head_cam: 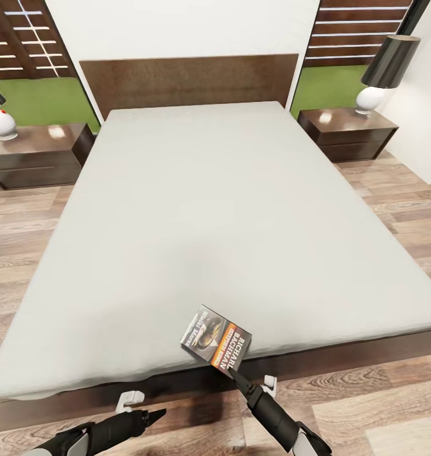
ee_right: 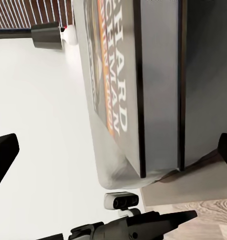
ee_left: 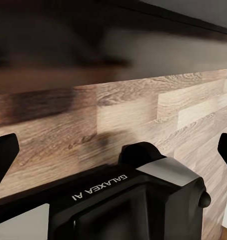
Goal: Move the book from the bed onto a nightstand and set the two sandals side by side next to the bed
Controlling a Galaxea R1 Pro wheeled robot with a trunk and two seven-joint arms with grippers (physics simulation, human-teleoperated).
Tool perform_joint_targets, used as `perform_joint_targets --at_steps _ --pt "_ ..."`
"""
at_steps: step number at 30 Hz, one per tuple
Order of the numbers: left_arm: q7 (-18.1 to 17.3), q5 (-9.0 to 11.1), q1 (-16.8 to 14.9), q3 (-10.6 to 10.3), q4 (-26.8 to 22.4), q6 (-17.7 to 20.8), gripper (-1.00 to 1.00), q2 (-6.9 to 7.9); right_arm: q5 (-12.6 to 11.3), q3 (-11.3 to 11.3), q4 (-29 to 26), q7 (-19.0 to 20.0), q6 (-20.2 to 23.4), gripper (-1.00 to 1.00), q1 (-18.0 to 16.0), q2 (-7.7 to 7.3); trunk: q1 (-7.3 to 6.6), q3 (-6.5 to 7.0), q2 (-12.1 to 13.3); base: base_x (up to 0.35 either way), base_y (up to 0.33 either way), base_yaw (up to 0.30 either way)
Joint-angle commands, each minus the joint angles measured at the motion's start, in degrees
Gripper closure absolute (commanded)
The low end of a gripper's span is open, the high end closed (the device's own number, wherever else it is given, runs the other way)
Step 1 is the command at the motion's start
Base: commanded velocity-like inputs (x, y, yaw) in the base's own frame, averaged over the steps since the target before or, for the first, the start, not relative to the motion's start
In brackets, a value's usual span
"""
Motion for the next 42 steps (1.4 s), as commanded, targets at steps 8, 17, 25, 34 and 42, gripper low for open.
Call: perform_joint_targets --at_steps 8,17,25,34,42 --pt "-0.16 -0.57 -0.02 0.49 0.02 -0.04 -1.00 0.01 -0.10 -0.24 0.01 0.22 0.60 -1.00 -0.05 0.05 0.00 -0.03 -0.01 0.000 0.000 0.000" --pt "-0.16 -0.57 -0.02 0.49 0.04 -0.04 -1.00 0.01 -0.10 -0.27 0.01 0.22 0.60 -1.00 -0.03 0.04 0.00 -0.03 -0.01 0.000 0.000 0.000" --pt "-0.16 -0.57 -0.02 0.49 0.02 -0.04 -1.00 0.01 -0.10 -0.28 0.01 0.25 0.60 1.00 -0.04 0.05 0.00 -0.03 -0.01 0.000 0.000 0.000" --pt "-0.16 -0.57 -0.02 0.49 0.00 -0.04 -1.00 0.01 -0.10 -0.28 0.01 0.30 0.60 1.00 -0.05 0.05 0.00 -0.03 -0.01 0.000 0.000 0.000" --pt "-0.21 -0.57 -0.02 0.49 -0.01 -0.04 -1.00 0.01 -0.10 -0.28 0.01 0.30 0.60 1.00 -0.01 0.05 0.00 -0.03 -0.01 0.000 0.000 0.000"
